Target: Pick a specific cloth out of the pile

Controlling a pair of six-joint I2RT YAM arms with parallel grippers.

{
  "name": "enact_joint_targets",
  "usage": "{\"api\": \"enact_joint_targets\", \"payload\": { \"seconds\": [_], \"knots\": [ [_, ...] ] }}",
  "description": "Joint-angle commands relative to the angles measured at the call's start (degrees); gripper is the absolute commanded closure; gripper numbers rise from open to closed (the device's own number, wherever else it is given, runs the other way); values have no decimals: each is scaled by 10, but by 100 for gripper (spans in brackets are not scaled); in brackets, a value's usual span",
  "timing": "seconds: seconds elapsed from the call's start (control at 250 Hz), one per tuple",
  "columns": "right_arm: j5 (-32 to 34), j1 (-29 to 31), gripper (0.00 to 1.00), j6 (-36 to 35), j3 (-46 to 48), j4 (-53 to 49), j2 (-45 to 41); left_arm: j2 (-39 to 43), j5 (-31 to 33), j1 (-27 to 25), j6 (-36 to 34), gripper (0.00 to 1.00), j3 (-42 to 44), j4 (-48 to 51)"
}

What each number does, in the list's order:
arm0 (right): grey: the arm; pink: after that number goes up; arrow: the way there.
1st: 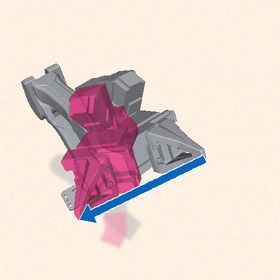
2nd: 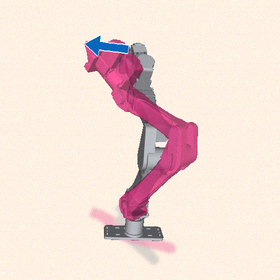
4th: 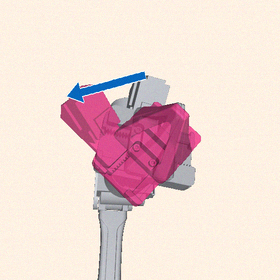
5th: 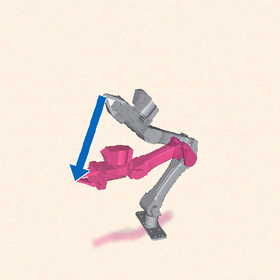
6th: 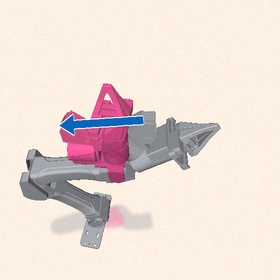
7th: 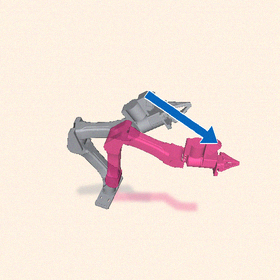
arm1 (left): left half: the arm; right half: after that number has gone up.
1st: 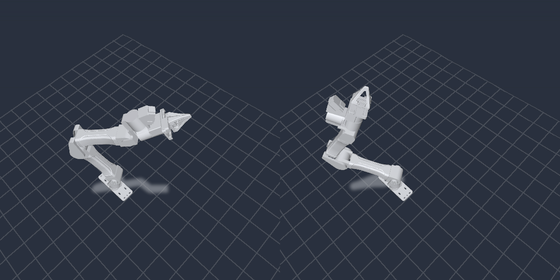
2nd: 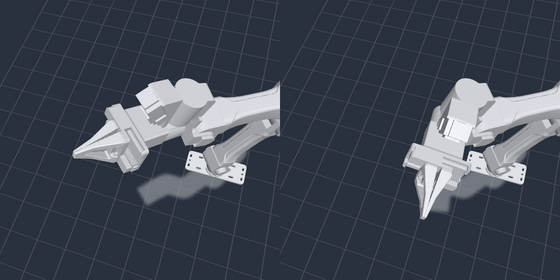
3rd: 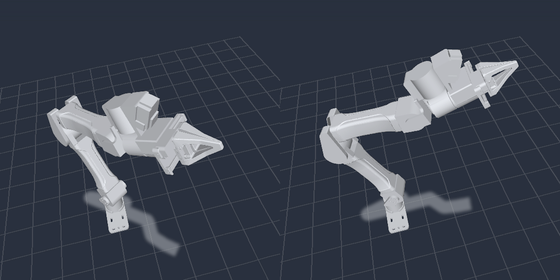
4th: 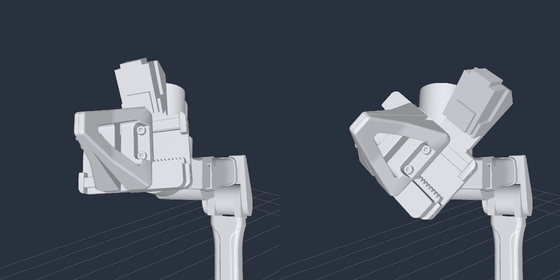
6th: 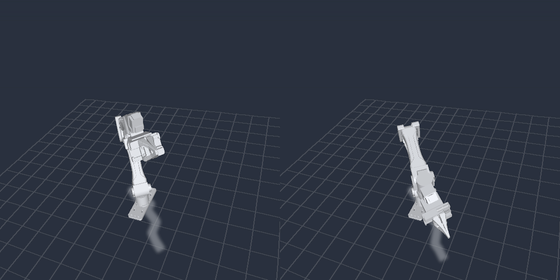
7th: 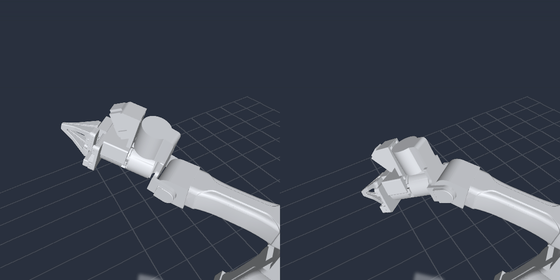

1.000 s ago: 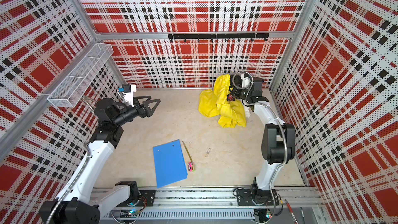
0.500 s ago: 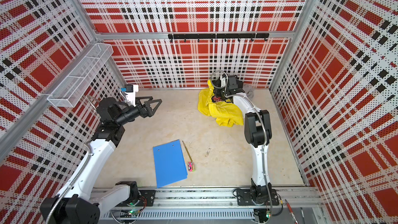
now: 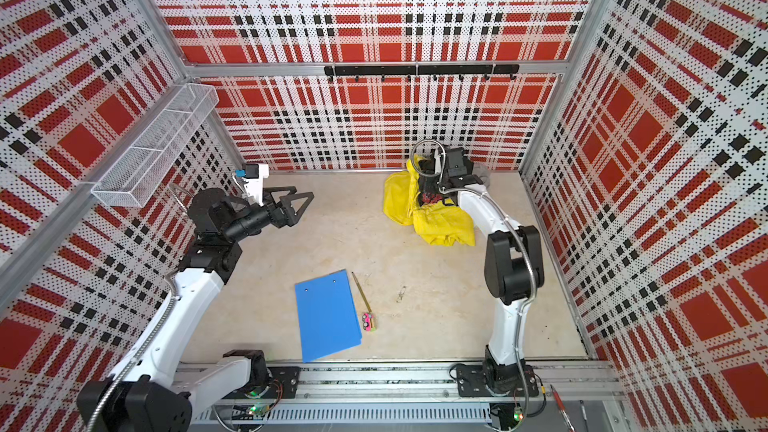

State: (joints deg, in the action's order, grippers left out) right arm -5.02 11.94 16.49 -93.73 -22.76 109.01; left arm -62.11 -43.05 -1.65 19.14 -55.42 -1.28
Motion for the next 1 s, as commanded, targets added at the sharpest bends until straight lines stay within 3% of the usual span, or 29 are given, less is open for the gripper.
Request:
{"api": "enact_joint_targets", "payload": {
  "seconds": [0.0, 0.216, 0.352, 0.448, 0.788, 0.996],
  "knots": [
    [13, -23, 24, 2, 38, 40, -46, 1, 2, -6, 3, 1, 4, -13],
    [-23, -48, 12, 8, 96, 51, -78, 0, 4, -8, 2, 1, 4, -13],
    [-34, -48, 12, 0, 160, 99, -120, -1, 5, -9, 3, 1, 5, -13],
    [-37, -51, 17, -2, 171, 102, -127, -5, 4, -9, 3, 1, 4, -13],
    [-64, -52, 14, 34, 112, 112, 30, 1, 10, -16, 2, 1, 5, -10],
    [-52, -51, 8, 15, 138, 123, -30, -5, 7, -18, 2, 1, 3, -9]
  ]
}}
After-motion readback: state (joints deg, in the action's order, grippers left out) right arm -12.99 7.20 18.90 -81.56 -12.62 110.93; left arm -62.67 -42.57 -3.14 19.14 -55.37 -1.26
